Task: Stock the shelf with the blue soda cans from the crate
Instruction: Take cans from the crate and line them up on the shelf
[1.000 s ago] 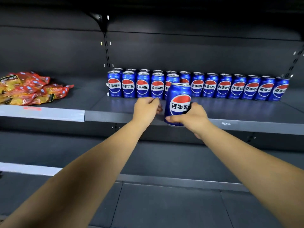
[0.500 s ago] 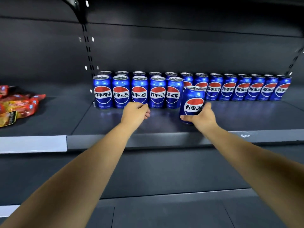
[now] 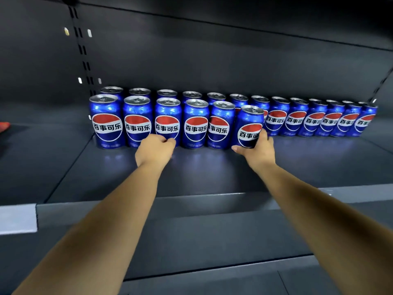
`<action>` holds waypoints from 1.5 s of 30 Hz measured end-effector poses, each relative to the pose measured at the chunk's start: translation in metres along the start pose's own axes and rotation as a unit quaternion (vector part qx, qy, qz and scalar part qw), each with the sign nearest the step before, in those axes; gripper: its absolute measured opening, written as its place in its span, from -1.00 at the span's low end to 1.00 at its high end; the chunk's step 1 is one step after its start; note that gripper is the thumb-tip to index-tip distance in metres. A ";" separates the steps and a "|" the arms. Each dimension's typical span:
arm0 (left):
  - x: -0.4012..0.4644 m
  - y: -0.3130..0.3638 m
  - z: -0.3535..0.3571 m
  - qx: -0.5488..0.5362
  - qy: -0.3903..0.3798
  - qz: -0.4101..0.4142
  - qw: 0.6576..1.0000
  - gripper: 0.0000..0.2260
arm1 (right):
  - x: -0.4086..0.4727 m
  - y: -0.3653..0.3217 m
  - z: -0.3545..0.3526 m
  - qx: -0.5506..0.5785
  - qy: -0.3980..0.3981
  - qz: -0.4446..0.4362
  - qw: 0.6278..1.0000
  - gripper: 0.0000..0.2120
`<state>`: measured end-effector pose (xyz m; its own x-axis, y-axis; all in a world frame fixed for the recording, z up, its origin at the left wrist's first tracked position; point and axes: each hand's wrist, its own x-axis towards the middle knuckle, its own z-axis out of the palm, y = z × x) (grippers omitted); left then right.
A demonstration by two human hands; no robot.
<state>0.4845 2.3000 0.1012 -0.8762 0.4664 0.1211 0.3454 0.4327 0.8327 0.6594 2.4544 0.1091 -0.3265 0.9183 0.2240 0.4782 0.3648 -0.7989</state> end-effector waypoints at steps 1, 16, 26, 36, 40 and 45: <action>0.000 0.000 0.000 0.015 0.004 0.005 1.000 -0.72 | 0.002 0.000 0.003 -0.011 0.009 0.001 1.000 -0.19; 0.003 -0.003 0.005 0.043 0.008 0.023 0.999 -0.68 | 0.014 0.003 0.015 -0.072 0.005 -0.007 0.997 -0.14; -0.007 -0.003 0.001 0.055 -0.007 0.058 0.997 -0.70 | -0.002 -0.005 0.008 -0.143 -0.028 0.007 0.989 -0.07; -0.085 0.034 -0.005 0.137 -0.110 0.127 0.976 -0.88 | -0.075 -0.016 -0.047 -0.267 -0.146 -0.085 0.949 -0.51; -0.126 0.052 -0.002 0.162 -0.132 0.152 0.966 -0.91 | -0.105 -0.012 -0.074 -0.290 -0.160 -0.137 0.934 -0.49; -0.182 0.062 0.007 0.263 -0.114 0.147 0.947 -0.87 | -0.144 0.004 -0.106 -0.346 -0.166 -0.174 0.907 -0.55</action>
<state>0.6678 2.2477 0.1271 -0.6420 0.7545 0.1363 0.7348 0.5547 0.3904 0.7948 2.3399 0.1329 -0.7286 0.6739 0.1225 0.6587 0.7384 -0.1442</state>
